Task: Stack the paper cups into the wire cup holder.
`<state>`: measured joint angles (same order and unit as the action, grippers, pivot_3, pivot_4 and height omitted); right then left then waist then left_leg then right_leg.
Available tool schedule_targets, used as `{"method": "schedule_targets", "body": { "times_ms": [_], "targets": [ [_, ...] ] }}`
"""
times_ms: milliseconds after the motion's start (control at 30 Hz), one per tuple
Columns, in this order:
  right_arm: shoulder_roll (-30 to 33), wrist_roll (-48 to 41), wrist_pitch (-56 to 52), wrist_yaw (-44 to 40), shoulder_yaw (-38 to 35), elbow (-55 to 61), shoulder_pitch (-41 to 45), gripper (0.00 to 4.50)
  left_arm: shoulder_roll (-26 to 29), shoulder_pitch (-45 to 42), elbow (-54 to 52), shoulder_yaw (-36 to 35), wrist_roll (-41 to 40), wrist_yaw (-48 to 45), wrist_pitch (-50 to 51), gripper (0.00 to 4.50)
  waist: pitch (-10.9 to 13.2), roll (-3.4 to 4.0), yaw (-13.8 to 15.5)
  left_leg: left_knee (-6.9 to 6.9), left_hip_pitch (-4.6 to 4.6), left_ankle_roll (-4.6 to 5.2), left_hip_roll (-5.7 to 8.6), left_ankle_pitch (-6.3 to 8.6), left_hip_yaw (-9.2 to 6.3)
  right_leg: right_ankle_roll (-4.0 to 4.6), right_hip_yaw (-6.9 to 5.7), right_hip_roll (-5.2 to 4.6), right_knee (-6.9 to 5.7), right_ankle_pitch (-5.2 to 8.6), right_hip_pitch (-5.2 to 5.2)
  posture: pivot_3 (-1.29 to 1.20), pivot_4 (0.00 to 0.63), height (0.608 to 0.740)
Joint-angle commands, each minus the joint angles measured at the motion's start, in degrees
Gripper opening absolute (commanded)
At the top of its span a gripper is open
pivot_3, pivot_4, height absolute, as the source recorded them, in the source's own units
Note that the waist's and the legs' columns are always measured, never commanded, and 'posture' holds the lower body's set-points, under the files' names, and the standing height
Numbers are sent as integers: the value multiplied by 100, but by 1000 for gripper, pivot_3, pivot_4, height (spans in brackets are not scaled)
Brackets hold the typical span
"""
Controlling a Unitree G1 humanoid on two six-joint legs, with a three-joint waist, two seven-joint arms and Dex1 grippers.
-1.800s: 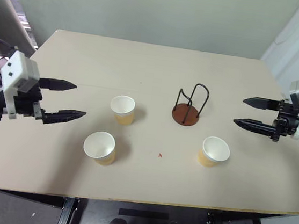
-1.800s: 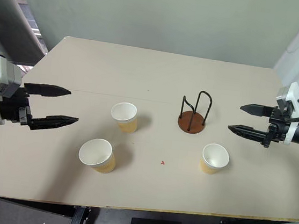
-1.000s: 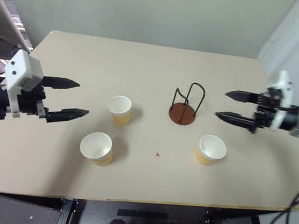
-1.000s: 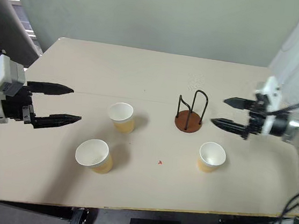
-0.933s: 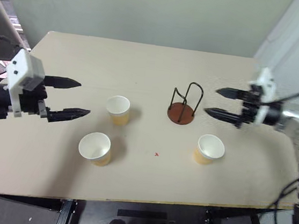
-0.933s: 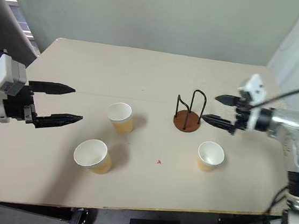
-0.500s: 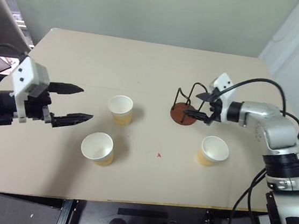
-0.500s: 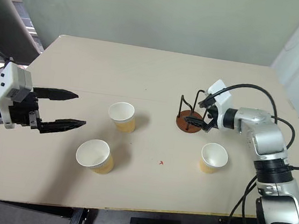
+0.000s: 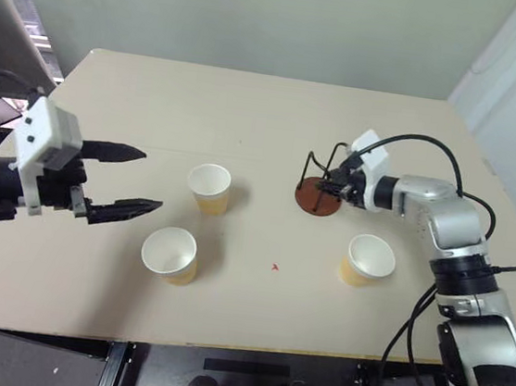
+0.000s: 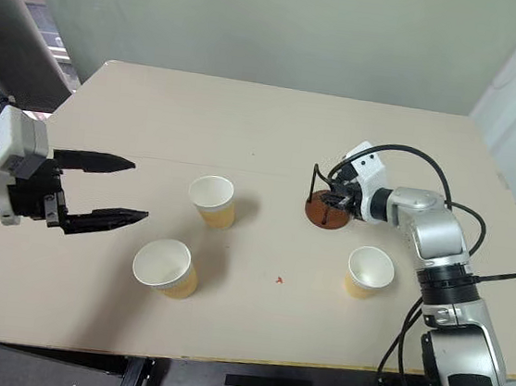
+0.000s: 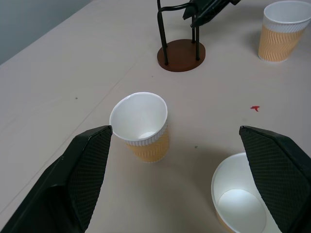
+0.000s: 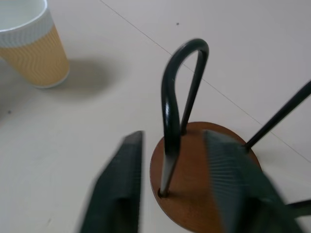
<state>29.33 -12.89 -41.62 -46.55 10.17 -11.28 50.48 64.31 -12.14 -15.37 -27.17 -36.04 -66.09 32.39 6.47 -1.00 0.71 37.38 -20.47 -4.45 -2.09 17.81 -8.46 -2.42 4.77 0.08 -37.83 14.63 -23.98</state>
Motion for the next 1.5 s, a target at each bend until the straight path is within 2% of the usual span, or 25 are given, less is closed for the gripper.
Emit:
{"method": "schedule_targets", "body": {
  "times_ms": [33,233,433,633,1067,1500],
  "targets": [
    [63,-117,154,-387,-19,276,111,86,88,-5,-153,-264,-62,16,-8,4500,0,0,0,0,0,0,0,0,0,0,0,0,0,0,0,0,150,740],
    [533,-831,242,-1868,85,1622,-464,33,80,-64,-109,-146,-40,21,-28,4500,0,0,1,0,-18,-3,21,-1,11,0,-12,3,0,0,1,0,150,740],
    [850,-1048,185,-2430,274,2351,-791,33,75,-179,-121,20,-103,-24,-20,4500,0,0,10,17,-20,-5,20,-2,12,0,-11,3,5,0,1,0,150,740],
    [985,-1231,163,-2694,440,2823,-976,33,185,-203,-727,478,-466,-473,149,4500,-1,-1,17,31,-17,-4,23,-1,13,0,-9,3,4,0,6,0,150,740],
    [1140,-1177,540,-3074,706,2920,-1179,33,303,-366,-1069,821,-712,-552,379,4500,-1,-1,17,51,-19,-2,22,3,30,0,-8,12,-4,0,10,0,150,740],
    [1175,-527,1824,-3527,1084,2406,-1206,33,312,-454,-1145,839,-771,-467,488,4500,-1,-2,18,53,-18,-1,22,5,27,0,-7,12,-5,0,12,0,150,740]
  ]
}}
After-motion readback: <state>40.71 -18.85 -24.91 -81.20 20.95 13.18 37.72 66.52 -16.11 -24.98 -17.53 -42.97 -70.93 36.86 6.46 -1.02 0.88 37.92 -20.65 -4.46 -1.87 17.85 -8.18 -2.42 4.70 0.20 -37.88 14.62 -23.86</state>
